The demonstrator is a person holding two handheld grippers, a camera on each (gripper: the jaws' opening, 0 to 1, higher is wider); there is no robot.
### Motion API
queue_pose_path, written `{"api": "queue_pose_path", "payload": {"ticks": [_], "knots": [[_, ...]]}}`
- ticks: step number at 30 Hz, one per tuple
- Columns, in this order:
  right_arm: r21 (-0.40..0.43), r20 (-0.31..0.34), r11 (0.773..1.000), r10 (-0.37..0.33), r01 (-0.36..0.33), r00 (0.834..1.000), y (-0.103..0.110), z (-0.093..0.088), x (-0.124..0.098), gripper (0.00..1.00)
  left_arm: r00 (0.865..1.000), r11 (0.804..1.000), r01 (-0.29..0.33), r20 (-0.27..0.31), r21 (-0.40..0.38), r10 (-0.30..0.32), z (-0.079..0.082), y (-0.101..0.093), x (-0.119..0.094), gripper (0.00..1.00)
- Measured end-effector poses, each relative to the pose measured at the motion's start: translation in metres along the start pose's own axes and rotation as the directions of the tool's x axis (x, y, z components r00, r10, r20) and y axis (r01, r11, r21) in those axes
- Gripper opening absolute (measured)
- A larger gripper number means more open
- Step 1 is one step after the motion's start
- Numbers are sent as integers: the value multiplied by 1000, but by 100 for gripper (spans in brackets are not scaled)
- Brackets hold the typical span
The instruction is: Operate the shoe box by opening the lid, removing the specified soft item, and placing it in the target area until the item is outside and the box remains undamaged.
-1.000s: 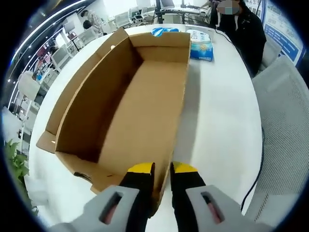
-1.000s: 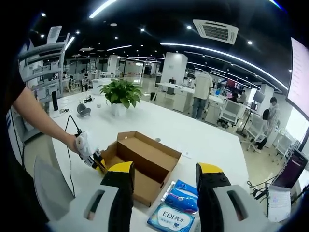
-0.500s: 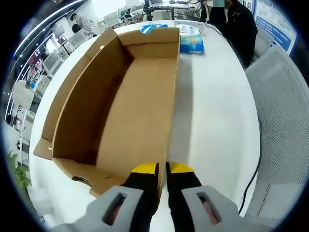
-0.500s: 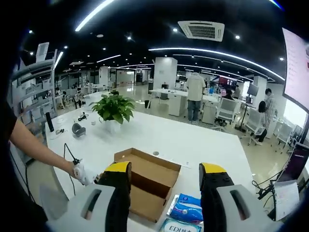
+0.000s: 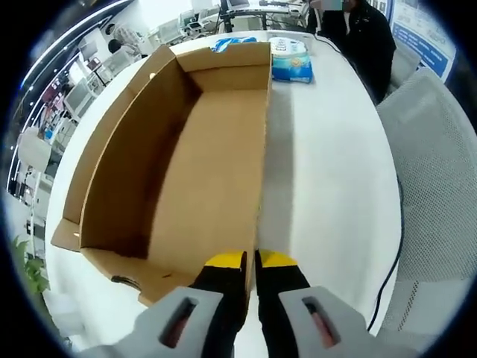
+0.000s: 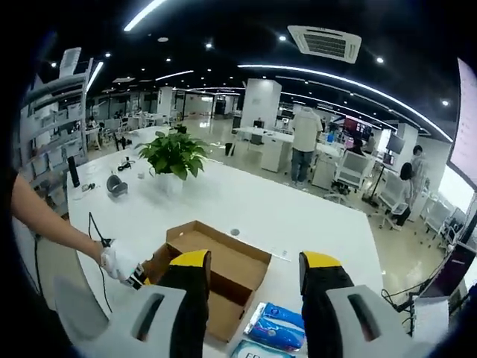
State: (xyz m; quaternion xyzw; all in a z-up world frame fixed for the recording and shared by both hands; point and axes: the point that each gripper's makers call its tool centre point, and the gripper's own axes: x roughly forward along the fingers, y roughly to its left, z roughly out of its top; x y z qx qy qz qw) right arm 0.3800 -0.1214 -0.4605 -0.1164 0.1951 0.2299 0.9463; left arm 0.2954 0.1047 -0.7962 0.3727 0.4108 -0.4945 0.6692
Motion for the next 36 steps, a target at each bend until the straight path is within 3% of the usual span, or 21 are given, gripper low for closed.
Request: {"api": "queue_pose_path", "payload": {"ticks": [5,6,9,11,17,18,20,26,28,31,34,36], "knots": [[9,-4,1000,-20,20,1000,-4,8,2,47,1000,1000,-5,-5,6,5,0,-1,0,3],[46,-5,999,-26,27,1000,-6,12,1,48,1000,1000,0,-6,9,0,0,-1,0,2],[52,6,999,-13,12,1000,-5,22,1,57,1000,1000,11,-11,14,-11,-1,-1,0,2],[-55,2,998,-7,7,1000,-3,30,5,57,1000,1000,16,-16,3,-15,-1,-1,0,2],[-168,-6,985,31,-32,1000,7,36,19,49,1000,1000,15,-23,7,-15,-1,-2,0,1],[-244,-21,968,52,-56,998,10,35,25,47,1000,1000,15,-25,8,-15,-1,-1,1,1],[-307,0,947,94,-90,996,19,39,33,46,999,1000,13,-32,10,-12,-2,-2,1,1],[-151,-52,983,99,-106,994,21,34,48,45,999,1000,7,-47,17,-6,-4,-1,1,1],[-45,-54,994,101,-104,993,18,35,53,46,999,1000,6,-47,17,-5,-4,-2,1,1],[100,-45,986,135,-130,990,12,33,60,46,999,1000,5,-48,16,-5,-4,-2,1,1],[128,-59,985,125,-117,990,2,28,65,45,999,1000,12,-54,13,-11,-4,-2,1,1],[93,-76,988,129,-122,989,-5,22,71,34,998,1000,14,-53,12,-13,-4,-2,1,1]]}}
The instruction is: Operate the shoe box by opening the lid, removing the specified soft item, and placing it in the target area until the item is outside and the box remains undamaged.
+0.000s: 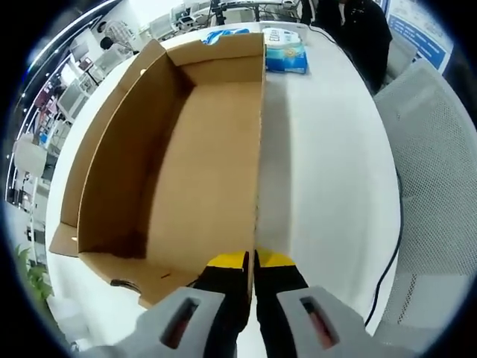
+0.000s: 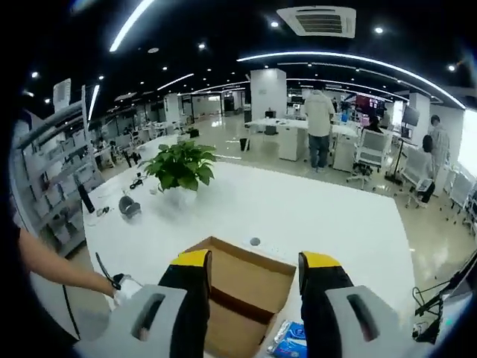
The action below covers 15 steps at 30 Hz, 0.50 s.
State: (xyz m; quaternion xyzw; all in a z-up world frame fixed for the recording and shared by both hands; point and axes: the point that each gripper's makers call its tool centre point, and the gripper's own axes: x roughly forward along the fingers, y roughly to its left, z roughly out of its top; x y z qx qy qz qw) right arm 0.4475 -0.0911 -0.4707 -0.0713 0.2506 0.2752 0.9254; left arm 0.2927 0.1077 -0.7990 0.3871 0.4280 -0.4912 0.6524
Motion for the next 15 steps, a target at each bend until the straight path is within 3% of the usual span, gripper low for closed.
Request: {"api": "queue_pose_path", "payload": {"ticks": [2,4,9,12,15], "knots": [[-43,43,998,44,-42,998,0,6,6,26,1000,1000,-1,2,3,1,0,0,0,1],[-37,56,998,45,-43,997,-2,8,9,31,1000,1000,-2,1,2,2,0,0,0,1],[9,-33,1000,-25,25,999,-21,-12,32,30,1000,1000,-3,1,4,3,0,-1,0,1],[129,-55,992,3,4,998,-23,-21,45,29,1000,1000,-5,2,4,5,0,-1,0,1],[141,-66,990,-19,29,998,-32,-23,57,27,1000,1000,-5,2,4,5,0,-1,0,1]]}}
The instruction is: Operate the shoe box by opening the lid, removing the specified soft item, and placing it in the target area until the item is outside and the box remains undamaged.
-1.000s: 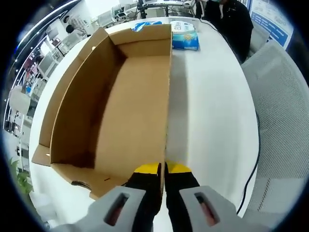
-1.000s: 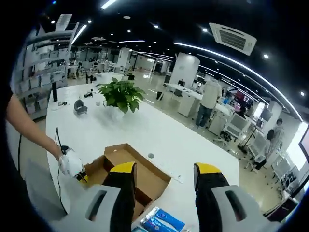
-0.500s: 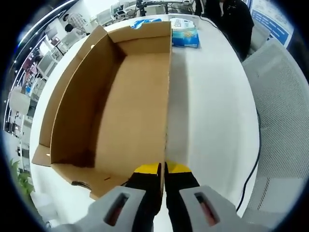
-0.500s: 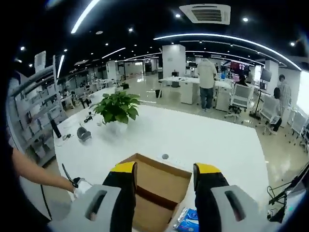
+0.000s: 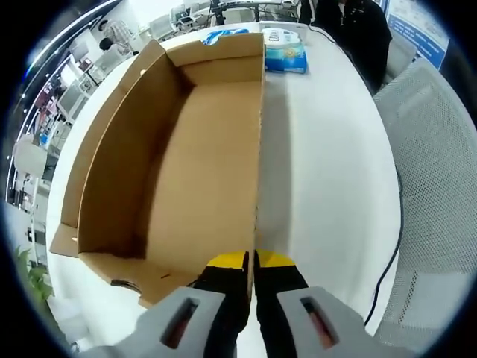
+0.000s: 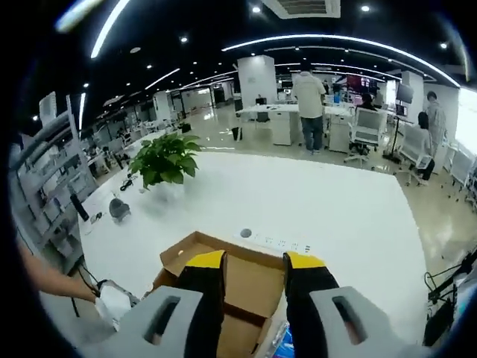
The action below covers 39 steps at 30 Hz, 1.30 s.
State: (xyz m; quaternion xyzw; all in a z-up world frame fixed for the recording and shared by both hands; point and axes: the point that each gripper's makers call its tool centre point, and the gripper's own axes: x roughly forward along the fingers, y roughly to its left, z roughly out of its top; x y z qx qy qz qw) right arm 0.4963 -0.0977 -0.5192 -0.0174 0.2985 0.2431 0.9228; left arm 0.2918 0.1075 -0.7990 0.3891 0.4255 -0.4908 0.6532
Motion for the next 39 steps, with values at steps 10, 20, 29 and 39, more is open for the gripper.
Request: {"api": "queue_pose_path", "payload": {"ticks": [10,20,29,39], "knots": [[24,-62,997,-76,78,995,-21,-20,36,42,1000,1000,7,-7,-1,-7,0,-1,1,1],[-7,-120,999,-43,43,992,-29,-37,69,44,1000,1000,5,-13,-3,-5,1,0,1,1],[126,-143,988,-73,92,987,-50,-57,79,32,1000,1000,5,-18,0,-5,1,0,2,1],[128,-195,983,-107,133,975,-67,-71,100,35,1000,1000,5,-26,4,-5,1,-1,3,1]]}}
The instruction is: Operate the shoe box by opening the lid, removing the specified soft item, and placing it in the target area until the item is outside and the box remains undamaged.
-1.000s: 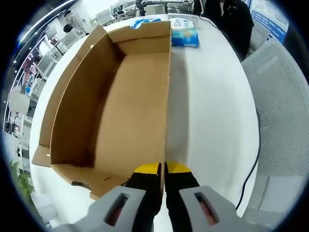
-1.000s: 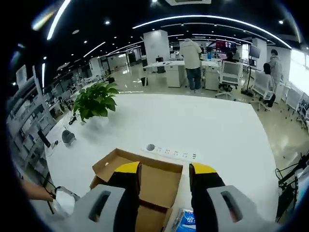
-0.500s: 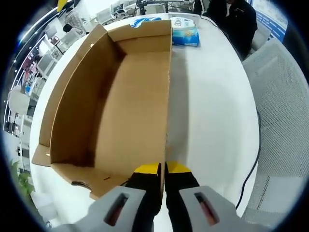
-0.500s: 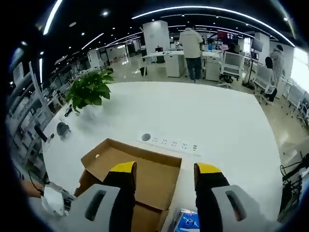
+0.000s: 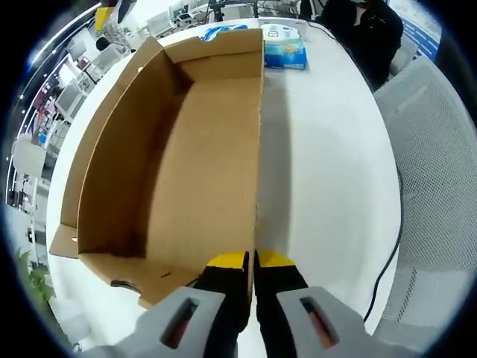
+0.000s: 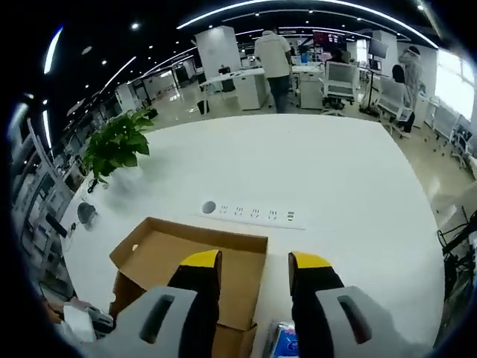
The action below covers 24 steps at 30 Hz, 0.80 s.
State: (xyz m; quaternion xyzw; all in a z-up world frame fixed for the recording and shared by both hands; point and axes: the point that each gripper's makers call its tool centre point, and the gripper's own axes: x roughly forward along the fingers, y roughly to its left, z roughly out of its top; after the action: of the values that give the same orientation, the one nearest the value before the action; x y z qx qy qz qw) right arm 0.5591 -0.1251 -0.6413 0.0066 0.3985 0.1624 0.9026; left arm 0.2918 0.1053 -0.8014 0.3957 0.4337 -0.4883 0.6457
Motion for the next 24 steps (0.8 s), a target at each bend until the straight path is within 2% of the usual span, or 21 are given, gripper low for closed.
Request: {"api": "queue_pose_path", "payload": {"ticks": [4,7,10,15,24], "knots": [[-48,-11,998,-37,37,999,-9,-1,15,36,1000,1000,3,1,1,-3,0,0,0,1],[-3,-31,1000,-19,18,999,-10,-3,28,36,1000,1000,3,1,5,-3,0,0,0,1],[19,-46,1000,-14,15,999,-10,-7,42,32,1000,1000,2,3,14,-3,0,0,0,1],[-32,-97,998,-49,46,994,-16,-20,68,31,1000,1000,-1,8,24,1,-1,1,-1,1],[-12,-144,998,-64,63,987,-17,-34,101,31,1000,1000,-7,9,29,6,-1,2,-1,1]]}}
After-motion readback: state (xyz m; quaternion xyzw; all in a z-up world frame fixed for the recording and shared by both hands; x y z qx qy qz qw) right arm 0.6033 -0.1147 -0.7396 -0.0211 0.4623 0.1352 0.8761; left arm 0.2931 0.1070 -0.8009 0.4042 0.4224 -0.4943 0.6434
